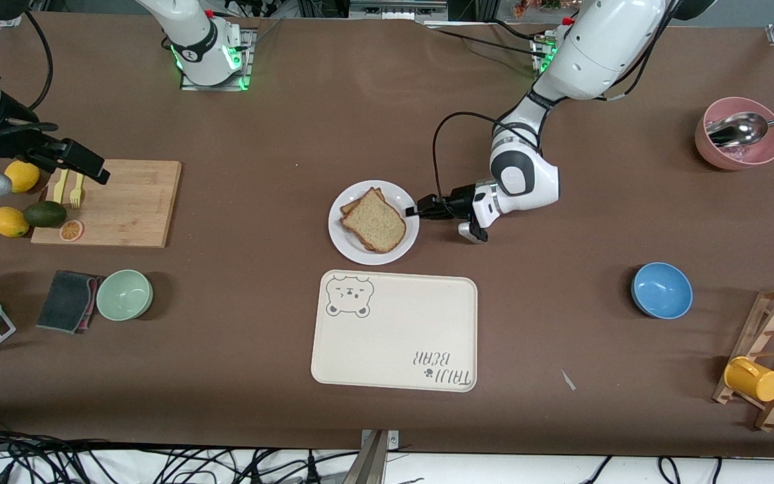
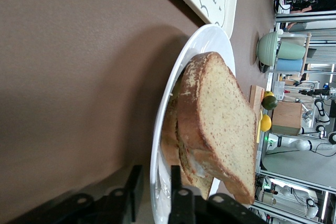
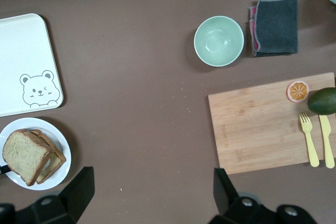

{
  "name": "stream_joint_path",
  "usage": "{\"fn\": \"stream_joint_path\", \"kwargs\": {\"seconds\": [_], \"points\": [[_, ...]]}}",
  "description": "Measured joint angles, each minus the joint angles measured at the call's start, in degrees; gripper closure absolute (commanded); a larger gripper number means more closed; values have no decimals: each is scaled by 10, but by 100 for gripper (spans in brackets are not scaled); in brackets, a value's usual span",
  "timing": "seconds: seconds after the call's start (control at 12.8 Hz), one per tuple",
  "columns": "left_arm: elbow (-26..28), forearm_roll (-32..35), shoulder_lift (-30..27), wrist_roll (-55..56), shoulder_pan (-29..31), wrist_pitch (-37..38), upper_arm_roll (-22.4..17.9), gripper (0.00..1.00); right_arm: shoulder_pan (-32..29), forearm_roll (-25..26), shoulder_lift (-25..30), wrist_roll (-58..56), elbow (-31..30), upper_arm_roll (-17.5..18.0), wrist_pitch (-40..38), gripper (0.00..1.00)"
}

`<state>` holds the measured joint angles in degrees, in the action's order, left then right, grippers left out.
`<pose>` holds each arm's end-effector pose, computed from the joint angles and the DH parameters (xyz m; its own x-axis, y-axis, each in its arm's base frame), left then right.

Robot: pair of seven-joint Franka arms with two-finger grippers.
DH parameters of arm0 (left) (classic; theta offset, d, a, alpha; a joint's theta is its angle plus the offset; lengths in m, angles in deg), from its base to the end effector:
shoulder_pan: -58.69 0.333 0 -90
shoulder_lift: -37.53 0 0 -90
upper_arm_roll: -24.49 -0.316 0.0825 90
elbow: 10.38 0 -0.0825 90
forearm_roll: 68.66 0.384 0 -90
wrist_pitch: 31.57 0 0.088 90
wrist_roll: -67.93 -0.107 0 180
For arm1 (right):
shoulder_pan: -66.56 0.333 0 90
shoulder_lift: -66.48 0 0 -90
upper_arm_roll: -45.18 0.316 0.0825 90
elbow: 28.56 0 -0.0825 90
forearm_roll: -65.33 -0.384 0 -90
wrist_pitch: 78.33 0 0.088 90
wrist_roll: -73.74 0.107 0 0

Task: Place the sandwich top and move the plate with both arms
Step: 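Hold the plate rim with the left gripper and start sliding it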

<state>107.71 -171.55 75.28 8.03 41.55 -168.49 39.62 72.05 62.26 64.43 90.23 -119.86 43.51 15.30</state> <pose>0.4609 -0.3100 0.1042 0.9949 0.0684 -0.0747 0.0984 -0.4782 0.8727 0.5688 0.0437 0.5993 0.9749 -0.2222 -0.0103 -0.2225 -0.9736 -0.0516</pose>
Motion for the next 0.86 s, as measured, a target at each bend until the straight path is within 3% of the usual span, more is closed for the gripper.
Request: {"fn": "stream_joint_path", "kwargs": {"seconds": [0.24,0.86], "points": [[-2,-1,5,0,-1,-1,0,99,0,0,-5,0,0,0,4,0],[-10,-2,5,3,-1,-1,-1,100,0,-2,-27,-15,-1,0,25,0]]}}
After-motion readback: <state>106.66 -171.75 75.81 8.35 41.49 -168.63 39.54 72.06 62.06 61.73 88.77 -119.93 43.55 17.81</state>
